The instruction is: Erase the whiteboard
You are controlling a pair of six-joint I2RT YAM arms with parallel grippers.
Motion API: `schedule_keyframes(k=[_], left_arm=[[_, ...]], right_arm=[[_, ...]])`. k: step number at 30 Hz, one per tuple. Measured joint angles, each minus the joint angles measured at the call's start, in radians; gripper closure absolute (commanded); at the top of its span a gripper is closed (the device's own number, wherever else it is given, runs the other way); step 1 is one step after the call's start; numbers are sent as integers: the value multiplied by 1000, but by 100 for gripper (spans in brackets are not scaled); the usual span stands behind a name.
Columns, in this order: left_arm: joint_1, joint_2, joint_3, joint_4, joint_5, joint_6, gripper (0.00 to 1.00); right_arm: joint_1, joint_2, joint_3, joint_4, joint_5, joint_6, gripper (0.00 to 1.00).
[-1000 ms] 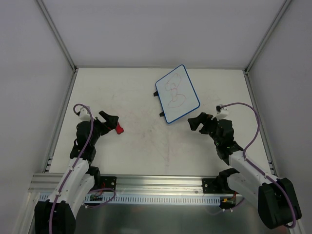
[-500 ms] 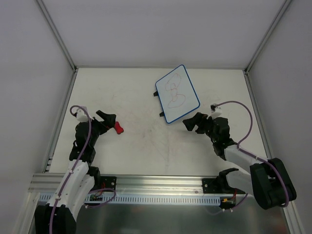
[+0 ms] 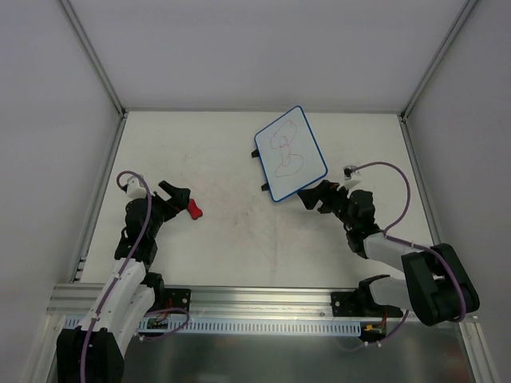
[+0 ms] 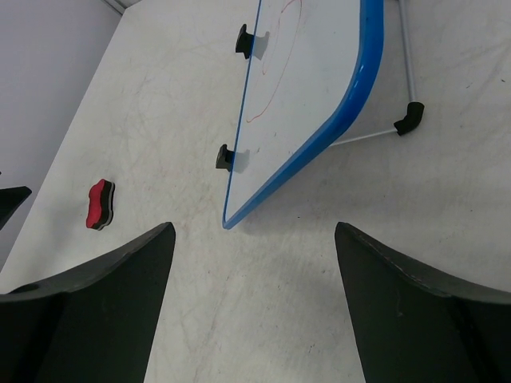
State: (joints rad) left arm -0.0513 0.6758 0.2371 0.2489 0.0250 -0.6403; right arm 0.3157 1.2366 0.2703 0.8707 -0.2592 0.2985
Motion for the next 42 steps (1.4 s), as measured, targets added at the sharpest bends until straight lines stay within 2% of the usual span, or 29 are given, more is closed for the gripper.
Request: schedule_keyframes(k=[2, 3, 4, 7, 9, 14, 19, 21, 28, 30, 42], left_arm=[[0, 5, 0, 0, 0, 0, 1], [0, 5, 0, 0, 0, 0, 1], [0, 5, 0, 0, 0, 0, 1], [0, 5, 0, 0, 0, 0, 1], [0, 4, 0, 0, -2, 0, 1], [0, 6, 0, -1, -4, 0, 1], [0, 22, 0, -6, -5, 0, 1], [0, 28, 0, -10, -6, 0, 1], [0, 53, 2, -16, -8, -3, 1], [0, 63, 6, -27, -16, -7, 1], [0, 95, 55, -105, -61, -26, 1]], right_arm=[[0, 24, 11, 3, 0, 3, 20], [0, 40, 22, 6, 1, 5, 28], [0, 55, 32, 8, 2, 4, 32], [0, 106, 68, 32, 5, 16, 36], [0, 141, 88, 51, 3, 22, 44], [0, 201, 122, 92, -3, 39, 45], [0, 206, 123, 122, -3, 40, 50], [-3, 216, 124, 134, -3, 40, 56], [-21, 303, 140, 181, -11, 58, 57], [-27, 311, 141, 192, -14, 65, 62], [-129, 384, 141, 337, -92, 198, 64]])
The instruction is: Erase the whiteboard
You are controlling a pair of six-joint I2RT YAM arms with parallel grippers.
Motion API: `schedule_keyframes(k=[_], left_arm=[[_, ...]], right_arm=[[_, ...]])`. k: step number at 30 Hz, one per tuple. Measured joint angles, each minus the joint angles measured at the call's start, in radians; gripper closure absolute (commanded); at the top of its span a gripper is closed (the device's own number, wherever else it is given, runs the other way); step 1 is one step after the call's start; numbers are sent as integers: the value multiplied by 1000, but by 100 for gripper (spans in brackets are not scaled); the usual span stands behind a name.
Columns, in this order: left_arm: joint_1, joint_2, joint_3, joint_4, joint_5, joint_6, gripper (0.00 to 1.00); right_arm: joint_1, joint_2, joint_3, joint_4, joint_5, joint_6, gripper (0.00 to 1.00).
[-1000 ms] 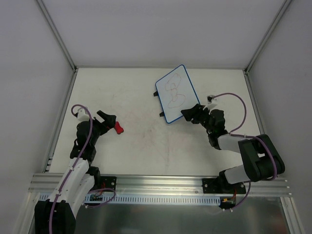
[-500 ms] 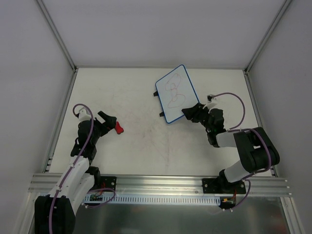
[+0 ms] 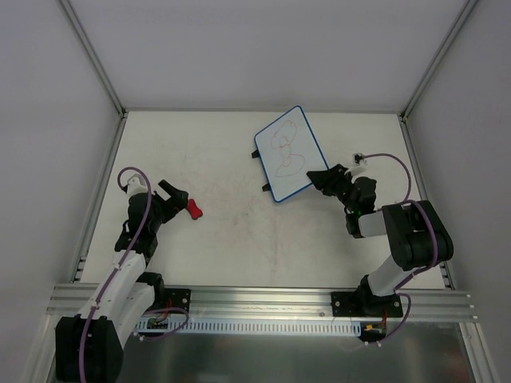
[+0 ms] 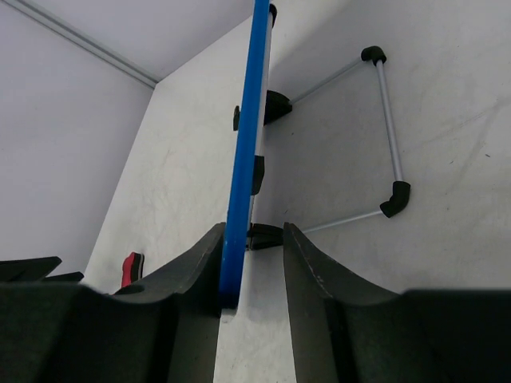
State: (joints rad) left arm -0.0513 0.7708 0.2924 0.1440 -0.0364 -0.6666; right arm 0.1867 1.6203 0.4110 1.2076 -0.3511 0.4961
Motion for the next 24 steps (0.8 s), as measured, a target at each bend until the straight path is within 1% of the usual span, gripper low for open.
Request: schedule_keyframes(k=[2, 5, 6, 8, 9, 12, 14, 16, 18, 19, 24], left_arm=[[0, -3, 1, -15, -2, -3, 1], [-7, -14, 1, -37, -4, -6, 1], [-11, -17, 5, -45, -10, -8, 1], [-31, -18, 18, -69, -31, -13, 1], [-43, -15, 29, -83, -41, -18, 1], [-98, 22, 80, -128, -86, -27, 1], [-136, 59, 123, -158, -111, -32, 1], [-173, 95, 162, -185, -131, -40, 1], [-203, 109, 183, -202, -153, -50, 1], [-219, 111, 189, -211, -163, -54, 1], [-245, 112, 212, -250, -193, -58, 1]], right_arm=[[-18, 11, 0, 25, -14, 26, 69], [-31, 13, 0, 43, -25, 48, 71], [-33, 13, 0, 47, -27, 55, 76], [-33, 13, 0, 55, -31, 63, 78], [-33, 13, 0, 58, -32, 66, 78], [-33, 13, 0, 67, -34, 72, 89], [-33, 13, 0, 69, -36, 75, 89], [-34, 13, 0, 66, -35, 76, 91], [-35, 13, 0, 64, -37, 77, 98], [-37, 13, 0, 64, -39, 78, 99], [-50, 13, 0, 60, -62, 80, 100]])
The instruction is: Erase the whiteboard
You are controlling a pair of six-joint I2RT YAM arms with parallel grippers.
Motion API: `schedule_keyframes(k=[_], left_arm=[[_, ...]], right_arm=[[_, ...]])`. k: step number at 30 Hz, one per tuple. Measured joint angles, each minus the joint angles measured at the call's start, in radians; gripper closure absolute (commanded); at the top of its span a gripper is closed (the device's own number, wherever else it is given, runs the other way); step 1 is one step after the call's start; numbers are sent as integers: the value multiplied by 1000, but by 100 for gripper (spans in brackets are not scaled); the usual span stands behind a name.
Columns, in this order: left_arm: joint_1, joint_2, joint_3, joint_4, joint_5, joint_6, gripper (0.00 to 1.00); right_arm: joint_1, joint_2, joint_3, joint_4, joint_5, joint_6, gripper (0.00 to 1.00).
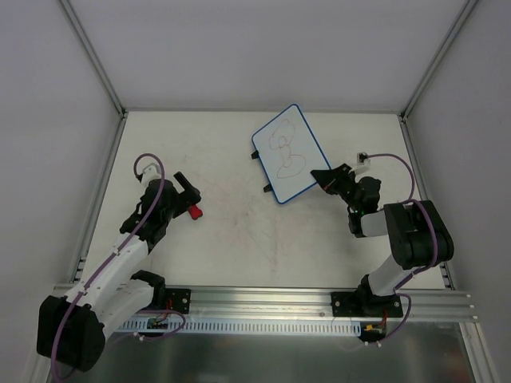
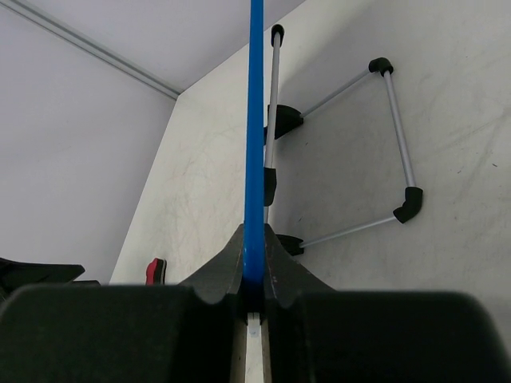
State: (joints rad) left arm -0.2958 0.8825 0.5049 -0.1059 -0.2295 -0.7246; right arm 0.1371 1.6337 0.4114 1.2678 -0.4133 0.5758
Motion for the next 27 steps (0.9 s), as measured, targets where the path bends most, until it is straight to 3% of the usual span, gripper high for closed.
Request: schedule_keyframes(k=[16, 27], left_arm=[[0, 133, 82, -102, -8, -2, 1], [0, 223, 106, -119, 54, -2, 1]], right_arm=[[-20, -10, 119, -204, -109, -47, 100], [-27, 24, 163, -223, -199, -66, 100]])
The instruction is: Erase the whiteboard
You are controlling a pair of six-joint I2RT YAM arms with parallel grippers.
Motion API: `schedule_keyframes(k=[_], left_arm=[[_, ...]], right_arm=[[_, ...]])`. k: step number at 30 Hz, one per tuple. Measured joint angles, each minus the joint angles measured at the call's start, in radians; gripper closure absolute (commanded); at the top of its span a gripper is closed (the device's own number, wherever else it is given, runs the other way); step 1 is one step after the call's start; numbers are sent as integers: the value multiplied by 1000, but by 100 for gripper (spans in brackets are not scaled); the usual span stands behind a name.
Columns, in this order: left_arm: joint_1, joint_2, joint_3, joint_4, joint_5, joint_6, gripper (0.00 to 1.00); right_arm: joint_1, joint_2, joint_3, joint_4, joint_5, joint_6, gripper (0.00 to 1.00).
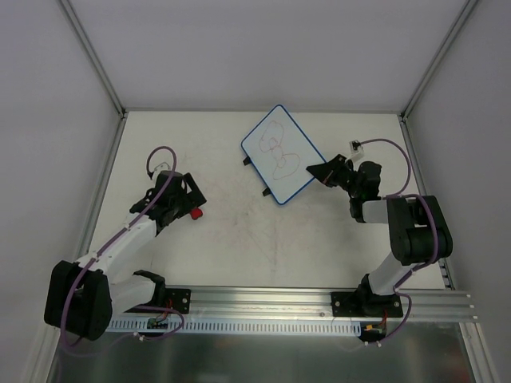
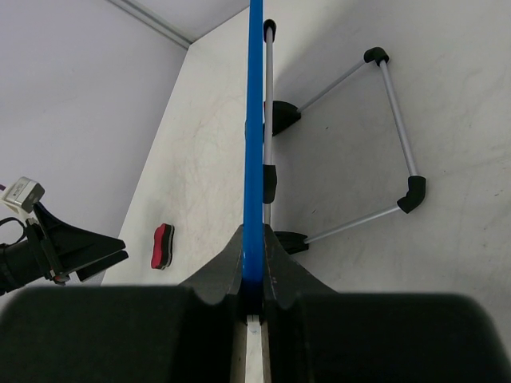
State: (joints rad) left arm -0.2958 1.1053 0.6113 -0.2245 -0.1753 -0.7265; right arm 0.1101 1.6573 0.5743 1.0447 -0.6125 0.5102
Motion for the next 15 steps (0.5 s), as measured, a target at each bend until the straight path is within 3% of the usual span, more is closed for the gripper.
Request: schedule_keyframes(k=[4, 15], left_arm=[[0, 16, 12, 0, 10, 0, 1], [0, 135, 39, -18, 28, -43, 14]], right_arm=[[-2, 11, 5, 10, -17, 0, 100], [-3, 36, 8, 47, -40, 10, 100]])
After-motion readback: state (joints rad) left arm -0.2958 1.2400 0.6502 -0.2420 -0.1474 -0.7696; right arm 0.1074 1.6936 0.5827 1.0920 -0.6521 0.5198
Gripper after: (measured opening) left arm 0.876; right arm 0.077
